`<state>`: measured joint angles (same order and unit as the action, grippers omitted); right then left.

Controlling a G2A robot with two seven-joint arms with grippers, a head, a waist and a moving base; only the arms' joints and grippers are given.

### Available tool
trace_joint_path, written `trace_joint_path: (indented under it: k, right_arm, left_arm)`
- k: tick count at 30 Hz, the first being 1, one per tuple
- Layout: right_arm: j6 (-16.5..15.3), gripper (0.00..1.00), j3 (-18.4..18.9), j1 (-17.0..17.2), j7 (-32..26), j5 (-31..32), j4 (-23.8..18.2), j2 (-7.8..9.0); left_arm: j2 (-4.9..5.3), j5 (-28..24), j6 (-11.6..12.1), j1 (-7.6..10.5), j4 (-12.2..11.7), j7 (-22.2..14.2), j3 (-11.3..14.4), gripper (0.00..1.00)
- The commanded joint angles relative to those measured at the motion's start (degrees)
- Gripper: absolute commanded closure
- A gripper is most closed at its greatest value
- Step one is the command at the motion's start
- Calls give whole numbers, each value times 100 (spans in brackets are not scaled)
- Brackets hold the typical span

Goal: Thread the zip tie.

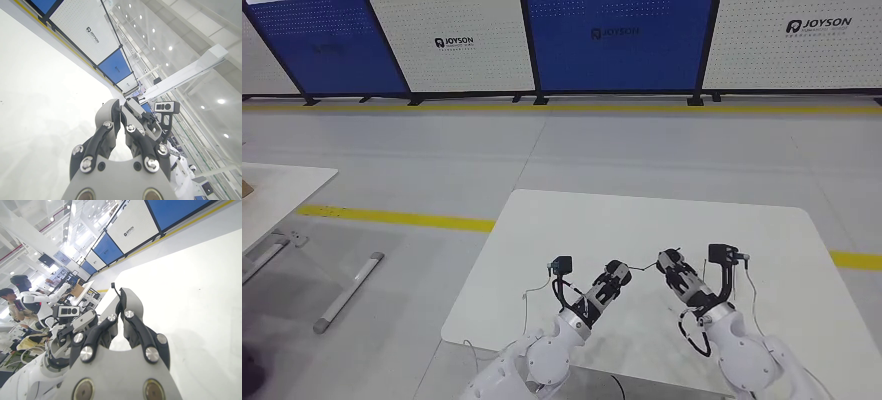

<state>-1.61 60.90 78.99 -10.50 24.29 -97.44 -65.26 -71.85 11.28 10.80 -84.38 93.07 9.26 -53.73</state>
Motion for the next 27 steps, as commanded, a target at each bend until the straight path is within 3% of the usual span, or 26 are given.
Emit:
trace_joint_path:
  k: [1,8,19,27]
  right_arm:
    - [16,100,-25,-19,-14,17,19,-15]
    - [-5,100,-55,-40,-31,55,44,-60]
    - [-127,100,295,287,74,65,-218,-43]
    - [-59,100,240,224,-20,178,-174,-88]
  left_arm:
    - [0,0,0,0,0,0,0,100]
    - [0,0,0,0,0,0,0,100]
    - [0,0,0,0,0,0,0,100]
    - [0,0,0,0,0,0,0,100]
